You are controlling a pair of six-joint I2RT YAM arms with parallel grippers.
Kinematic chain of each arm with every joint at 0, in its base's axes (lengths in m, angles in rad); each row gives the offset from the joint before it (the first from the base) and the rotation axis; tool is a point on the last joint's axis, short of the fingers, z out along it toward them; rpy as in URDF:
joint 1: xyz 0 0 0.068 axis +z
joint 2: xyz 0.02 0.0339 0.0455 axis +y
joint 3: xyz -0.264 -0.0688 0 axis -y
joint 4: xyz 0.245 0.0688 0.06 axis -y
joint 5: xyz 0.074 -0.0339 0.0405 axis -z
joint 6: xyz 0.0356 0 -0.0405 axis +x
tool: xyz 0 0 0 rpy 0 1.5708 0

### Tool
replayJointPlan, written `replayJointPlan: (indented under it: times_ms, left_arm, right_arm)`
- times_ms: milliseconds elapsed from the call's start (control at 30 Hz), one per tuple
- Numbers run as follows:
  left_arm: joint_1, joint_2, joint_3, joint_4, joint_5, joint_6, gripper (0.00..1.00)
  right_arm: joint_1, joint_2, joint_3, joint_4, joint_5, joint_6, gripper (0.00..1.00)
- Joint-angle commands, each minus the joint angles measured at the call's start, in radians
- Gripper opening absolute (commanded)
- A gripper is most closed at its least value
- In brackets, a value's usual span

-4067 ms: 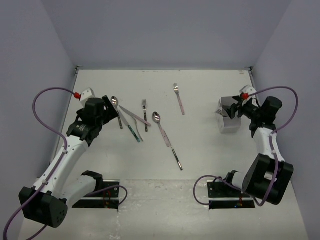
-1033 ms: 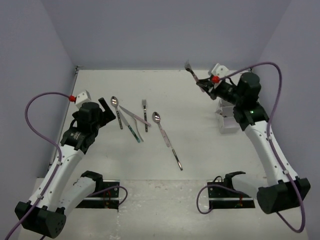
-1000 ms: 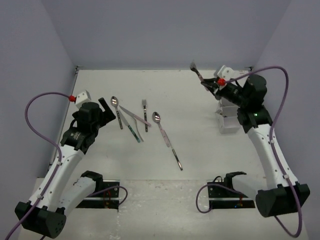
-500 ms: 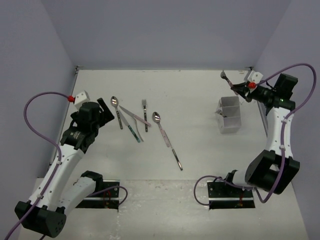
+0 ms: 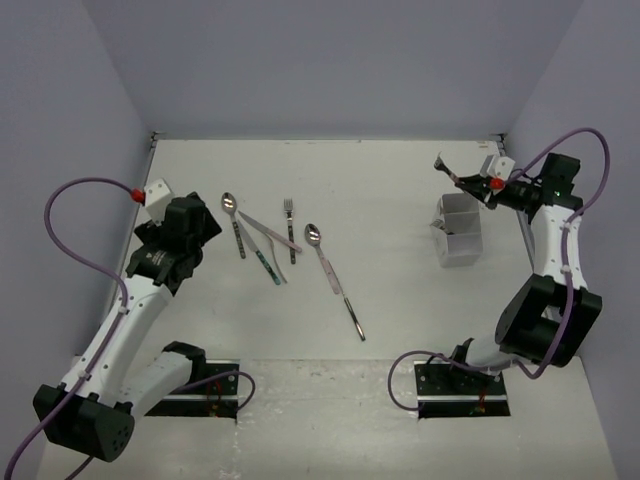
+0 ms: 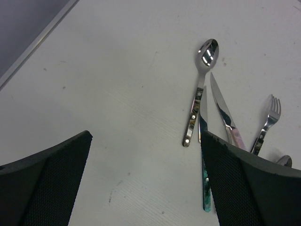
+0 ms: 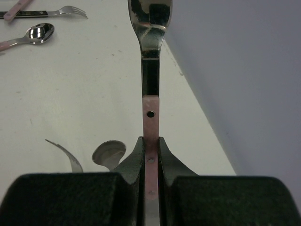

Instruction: Sort the eating utensils into containers

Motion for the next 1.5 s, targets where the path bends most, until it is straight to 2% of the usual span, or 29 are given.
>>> replayJointPlan:
  times_ms: [0, 133, 267, 867, 1133, 1233, 1300, 1333, 1400, 1433, 1467]
  left_arm:
    - [-0.002, 0.019, -0.023, -0.01, -0.114, -0.058, 1.0]
    - [-0.003, 0.032, -0.028, -0.012, -0.13, -0.089, 1.0]
    - [-0.003, 0.029, -0.042, -0.006, -0.136, -0.116, 1.0]
    - [-0.003, 0.022, -0.075, -0.013, -0.128, -0.15, 1.0]
    - [-0.003, 0.048, -0.063, -0.009, -0.13, -0.152, 1.0]
    - [-0.003, 0.06, -0.075, 0.003, -0.107, -0.147, 1.0]
    - [-0.003, 0.065, -0.083, 0.005, -0.097, -0.152, 1.0]
    - [-0.003, 0.066, -0.086, 0.005, -0.093, -0.15, 1.0]
    - [-0.002, 0.062, -0.086, 0.003, -0.082, -0.149, 1.0]
    - [-0.003, 0.059, -0.083, 0.0, -0.079, -0.146, 1.0]
    - [-0.003, 0.054, -0.082, -0.001, -0.078, -0.145, 1.0]
  right_arm:
    - [0.0, -0.055, -0.106, 0.017, -0.009, -0.062, 0.0]
    - [-0.029, -0.077, -0.231, 0.017, -0.009, -0.116, 0.0]
    - [-0.072, -0.043, -0.225, 0.016, -0.047, -0.099, 0.0]
    - [-0.077, 0.058, -0.245, 0.075, 0.029, -0.147, 0.0]
    - [-0.085, 0.055, -0.264, 0.072, 0.069, -0.141, 0.12]
    - [-0.086, 0.038, -0.271, 0.074, 0.062, -0.13, 0.21]
    - [-0.088, 0.024, -0.271, 0.072, 0.054, -0.104, 0.31]
    - [-0.089, 0.006, -0.273, 0.074, 0.048, -0.098, 0.45]
    - [-0.088, -0.013, -0.273, 0.074, 0.042, -0.09, 0.5]
    - [-0.088, -0.026, -0.27, 0.075, 0.039, -0.077, 0.58]
    - [-0.089, -0.033, -0.268, 0.078, 0.036, -0.069, 0.59]
